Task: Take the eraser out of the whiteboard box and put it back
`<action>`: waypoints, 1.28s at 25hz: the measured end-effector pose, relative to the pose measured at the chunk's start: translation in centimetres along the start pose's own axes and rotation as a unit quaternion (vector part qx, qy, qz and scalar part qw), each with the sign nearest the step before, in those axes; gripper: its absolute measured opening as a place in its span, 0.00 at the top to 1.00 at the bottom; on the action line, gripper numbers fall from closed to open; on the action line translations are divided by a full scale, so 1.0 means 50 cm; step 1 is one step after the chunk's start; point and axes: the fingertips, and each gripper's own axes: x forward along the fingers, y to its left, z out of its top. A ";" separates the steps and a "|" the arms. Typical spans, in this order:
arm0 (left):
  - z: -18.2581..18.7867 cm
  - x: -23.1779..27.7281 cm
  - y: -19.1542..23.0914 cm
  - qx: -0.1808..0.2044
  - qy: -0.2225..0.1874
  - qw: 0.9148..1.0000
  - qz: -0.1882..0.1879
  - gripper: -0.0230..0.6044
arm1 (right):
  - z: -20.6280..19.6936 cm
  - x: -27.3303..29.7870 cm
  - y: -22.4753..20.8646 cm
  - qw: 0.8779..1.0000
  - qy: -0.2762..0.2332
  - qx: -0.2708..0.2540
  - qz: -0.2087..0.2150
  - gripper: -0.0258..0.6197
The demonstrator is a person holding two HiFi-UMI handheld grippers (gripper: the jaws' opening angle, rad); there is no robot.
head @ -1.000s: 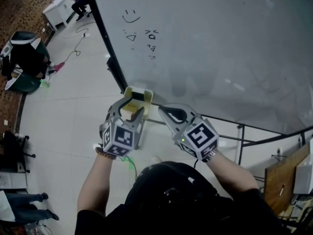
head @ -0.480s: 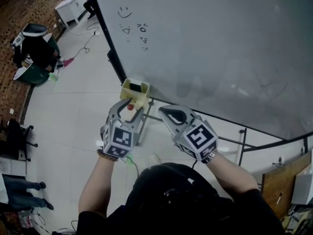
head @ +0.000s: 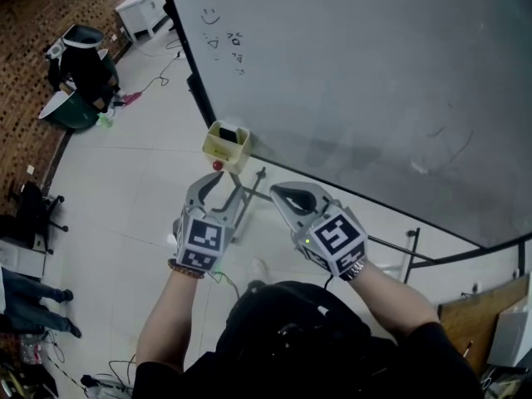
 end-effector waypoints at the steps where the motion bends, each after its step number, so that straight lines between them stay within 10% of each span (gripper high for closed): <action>1: 0.002 -0.008 -0.008 -0.010 -0.001 1.000 0.003 0.71 | -0.003 -0.009 0.004 1.000 0.000 -0.001 0.002 0.92; 17: 0.042 -0.170 -0.134 -0.148 -0.032 0.987 0.049 0.85 | -0.034 -0.129 0.097 0.999 0.011 0.001 0.038 0.92; 32: 0.042 -0.258 -0.199 -0.195 -0.043 0.978 0.058 0.96 | -0.029 -0.161 0.169 0.999 0.005 0.003 0.039 0.92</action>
